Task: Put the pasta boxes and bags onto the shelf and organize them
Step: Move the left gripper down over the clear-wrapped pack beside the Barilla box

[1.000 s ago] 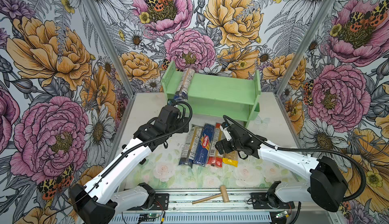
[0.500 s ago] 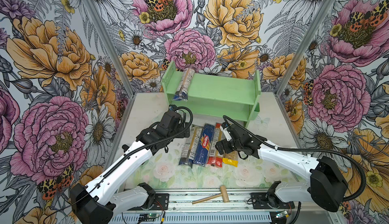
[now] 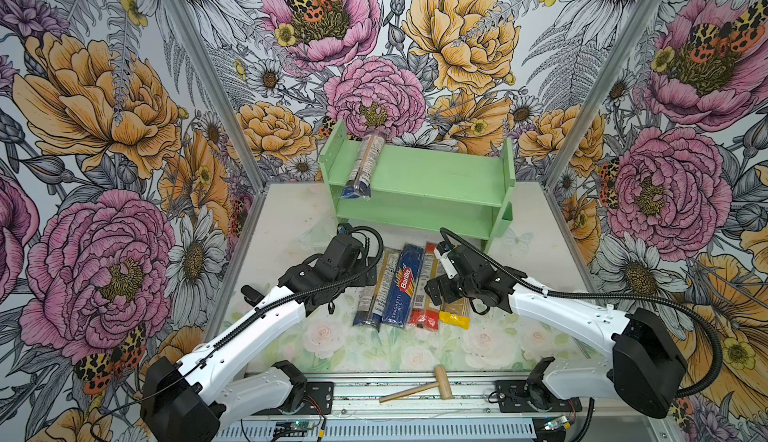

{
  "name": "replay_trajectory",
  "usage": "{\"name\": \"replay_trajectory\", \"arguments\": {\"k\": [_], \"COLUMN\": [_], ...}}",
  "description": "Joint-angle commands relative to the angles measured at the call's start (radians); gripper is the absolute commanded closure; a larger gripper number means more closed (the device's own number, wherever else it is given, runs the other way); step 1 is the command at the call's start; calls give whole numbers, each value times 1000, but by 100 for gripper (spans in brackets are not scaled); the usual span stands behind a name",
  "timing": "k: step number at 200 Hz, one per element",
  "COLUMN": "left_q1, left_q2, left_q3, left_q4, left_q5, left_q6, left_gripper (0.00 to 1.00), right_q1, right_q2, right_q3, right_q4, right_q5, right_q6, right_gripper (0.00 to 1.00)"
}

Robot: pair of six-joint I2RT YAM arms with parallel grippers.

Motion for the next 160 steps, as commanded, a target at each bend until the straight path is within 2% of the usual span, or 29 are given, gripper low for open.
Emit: {"name": "replay_trajectory", "arguments": {"k": [1,160], "left_q1": [-15,-79], "left_q2": [-19,50], "left_q3": [-30,-150], "left_q4": [51,157], "left_q5": [12,28], "left_q6": [-35,-100], "left_gripper": [1,1], "right_q1": [9,9], "right_q2": [-10,27], "right_q3": [7,13], "right_q4": [-4,-4], "right_q5": [20,13], "right_q6": [16,7], "right_gripper": [1,0]}}
